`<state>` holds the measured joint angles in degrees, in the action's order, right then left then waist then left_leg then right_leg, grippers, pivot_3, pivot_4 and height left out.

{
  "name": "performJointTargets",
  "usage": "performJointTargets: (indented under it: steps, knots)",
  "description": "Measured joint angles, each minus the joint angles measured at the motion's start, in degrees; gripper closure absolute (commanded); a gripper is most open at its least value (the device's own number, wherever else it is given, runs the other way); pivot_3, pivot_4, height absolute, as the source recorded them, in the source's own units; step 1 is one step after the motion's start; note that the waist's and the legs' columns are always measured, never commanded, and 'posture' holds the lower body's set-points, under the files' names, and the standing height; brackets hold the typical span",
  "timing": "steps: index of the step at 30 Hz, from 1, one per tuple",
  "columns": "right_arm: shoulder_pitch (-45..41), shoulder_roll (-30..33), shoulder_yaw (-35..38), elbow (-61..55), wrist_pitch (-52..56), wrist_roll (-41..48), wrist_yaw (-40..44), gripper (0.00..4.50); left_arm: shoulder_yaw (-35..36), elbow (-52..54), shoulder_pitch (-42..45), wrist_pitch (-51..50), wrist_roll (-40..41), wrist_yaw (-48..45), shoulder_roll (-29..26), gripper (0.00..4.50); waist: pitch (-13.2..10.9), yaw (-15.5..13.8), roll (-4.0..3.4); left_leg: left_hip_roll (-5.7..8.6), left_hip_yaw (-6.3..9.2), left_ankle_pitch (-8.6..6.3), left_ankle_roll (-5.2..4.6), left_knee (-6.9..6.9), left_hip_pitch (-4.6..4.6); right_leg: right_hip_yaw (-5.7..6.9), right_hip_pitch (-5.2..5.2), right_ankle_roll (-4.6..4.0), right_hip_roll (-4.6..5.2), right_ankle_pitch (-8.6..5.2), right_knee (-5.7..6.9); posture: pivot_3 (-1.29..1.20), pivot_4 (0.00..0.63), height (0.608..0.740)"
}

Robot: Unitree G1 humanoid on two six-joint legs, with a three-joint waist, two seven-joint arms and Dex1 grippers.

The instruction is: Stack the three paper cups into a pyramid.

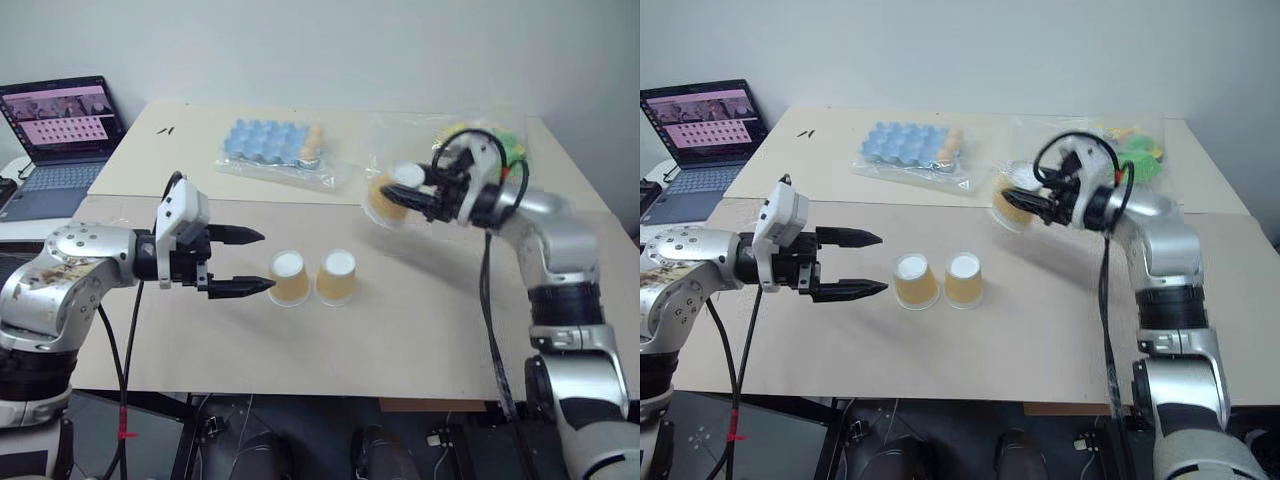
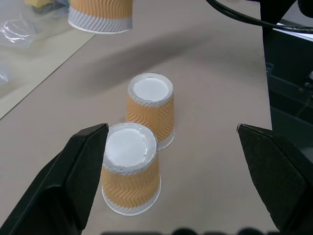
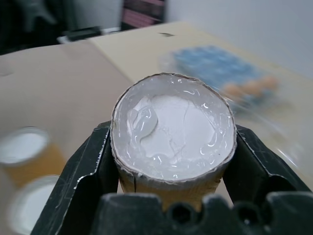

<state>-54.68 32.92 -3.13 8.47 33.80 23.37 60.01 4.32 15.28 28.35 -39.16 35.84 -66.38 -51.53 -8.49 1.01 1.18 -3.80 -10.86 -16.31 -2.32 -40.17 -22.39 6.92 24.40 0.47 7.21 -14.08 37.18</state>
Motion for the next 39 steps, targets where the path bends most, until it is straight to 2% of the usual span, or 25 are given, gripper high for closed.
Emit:
performJointTargets:
  steps: [3,9,30,32,35,39]
  knots:
    - [-2.2,-0.5,-5.0,-2.8,0.9,1.1,7.0,1.85,0.0,0.2,0.0,0.1,0.1,0.3,0.1,0.0,0.0,-0.3,0.0,0.02,0.02,-0.01,-0.01,-0.01,-0.06,0.09,-0.02,0.0,0.0,0.0,0.01,0.0,0.15,0.733]
    - [-2.5,-2.8,-11.3,-3.4,1.0,0.1,12.1,1.85,0.0,0.4,-0.2,0.1,0.3,0.3,0.0,0.0,0.0,-0.4,0.01,0.03,0.03,-0.02,-0.03,-0.09,-0.14,0.13,0.03,0.0,0.03,0.0,0.03,0.0,0.15,0.733]
    - [-5.0,-6.3,-12.5,7.5,-5.3,-6.5,14.6,1.85,0.1,2.1,-0.4,-0.9,1.3,1.1,-0.3,0.0,0.0,-0.2,0.01,0.04,0.02,-0.02,-0.03,-0.08,-0.15,0.13,0.04,0.0,0.02,0.0,0.05,0.0,0.15,0.733]
    - [-5.0,-6.4,-12.5,7.8,-5.7,-6.6,14.9,0.86,0.1,2.1,-0.4,-0.9,1.3,1.2,-0.3,0.0,0.0,-0.2,0.0,0.04,0.02,-0.02,-0.03,-0.08,-0.15,0.13,0.03,0.0,0.02,0.0,0.05,0.0,0.15,0.733]
    - [-5.0,-6.7,-12.5,7.9,-5.7,-6.6,15.0,0.06,0.1,2.2,-0.4,-0.9,1.3,1.3,-0.3,0.0,0.0,-0.2,0.0,0.04,0.01,-0.02,-0.02,-0.08,-0.15,0.13,0.04,0.0,0.02,0.0,0.05,0.0,0.15,0.733]
    - [-5.0,-7.0,-12.2,7.9,-5.7,-6.5,14.8,0.06,0.1,2.2,-0.5,-0.9,1.3,1.3,-0.3,0.0,0.0,-0.2,0.0,0.04,0.02,-0.02,-0.02,-0.07,-0.15,0.14,0.04,0.0,0.02,0.0,0.05,0.0,0.15,0.733]
